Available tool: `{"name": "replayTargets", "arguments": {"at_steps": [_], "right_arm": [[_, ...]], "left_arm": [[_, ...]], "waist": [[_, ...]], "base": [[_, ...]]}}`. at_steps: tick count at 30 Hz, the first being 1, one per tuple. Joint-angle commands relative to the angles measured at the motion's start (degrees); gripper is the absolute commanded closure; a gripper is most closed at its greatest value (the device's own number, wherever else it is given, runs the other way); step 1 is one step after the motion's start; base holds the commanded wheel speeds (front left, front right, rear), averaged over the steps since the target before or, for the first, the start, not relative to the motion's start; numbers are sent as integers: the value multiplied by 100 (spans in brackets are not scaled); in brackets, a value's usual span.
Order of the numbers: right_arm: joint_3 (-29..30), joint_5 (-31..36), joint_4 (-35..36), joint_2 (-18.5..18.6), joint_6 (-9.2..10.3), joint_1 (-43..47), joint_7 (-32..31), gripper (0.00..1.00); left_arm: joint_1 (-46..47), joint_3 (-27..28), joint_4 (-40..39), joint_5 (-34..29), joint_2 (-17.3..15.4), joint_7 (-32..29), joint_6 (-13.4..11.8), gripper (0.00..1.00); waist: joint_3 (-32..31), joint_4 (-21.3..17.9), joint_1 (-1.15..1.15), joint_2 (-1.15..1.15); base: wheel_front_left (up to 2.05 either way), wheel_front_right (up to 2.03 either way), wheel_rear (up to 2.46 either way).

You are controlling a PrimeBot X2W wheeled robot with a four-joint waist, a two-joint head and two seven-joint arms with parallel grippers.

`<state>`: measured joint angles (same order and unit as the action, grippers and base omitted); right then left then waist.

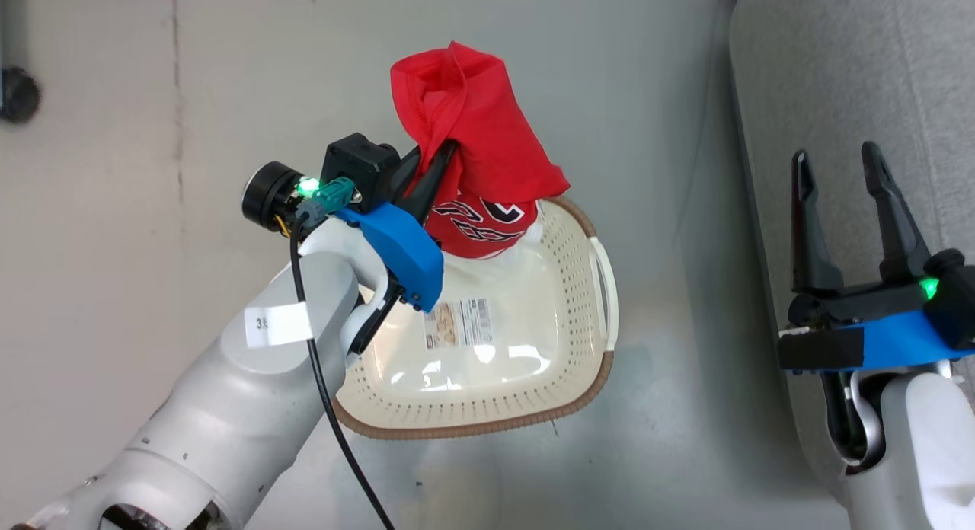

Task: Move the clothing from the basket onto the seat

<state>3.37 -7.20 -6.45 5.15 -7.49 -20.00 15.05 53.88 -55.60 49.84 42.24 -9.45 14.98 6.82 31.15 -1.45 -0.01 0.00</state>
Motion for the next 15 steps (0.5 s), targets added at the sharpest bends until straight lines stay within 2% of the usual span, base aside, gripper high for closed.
{"name": "replayTargets", "arguments": {"at_steps": [1, 7, 15], "right_arm": [[-9, -51, -44, 34, -1, 124, 19, 0], [-44, -80, -171, 29, -1, 357, 19, 0], [-102, -104, -312, -45, -1, 633, 19, 0]], "left_arm": [[-150, 241, -244, -178, -38, 28, -50, 100], [-454, 811, -855, -697, -47, 29, -68, 100], [-517, 1123, -1236, -1070, 67, 29, -22, 100]], "waist": [[-468, 104, 1, 0], [-987, 166, 1, 0], [-1565, 222, 1, 0]], "base": [[0, 0, 0], [0, 0, 0], [0, 0, 0]]}}
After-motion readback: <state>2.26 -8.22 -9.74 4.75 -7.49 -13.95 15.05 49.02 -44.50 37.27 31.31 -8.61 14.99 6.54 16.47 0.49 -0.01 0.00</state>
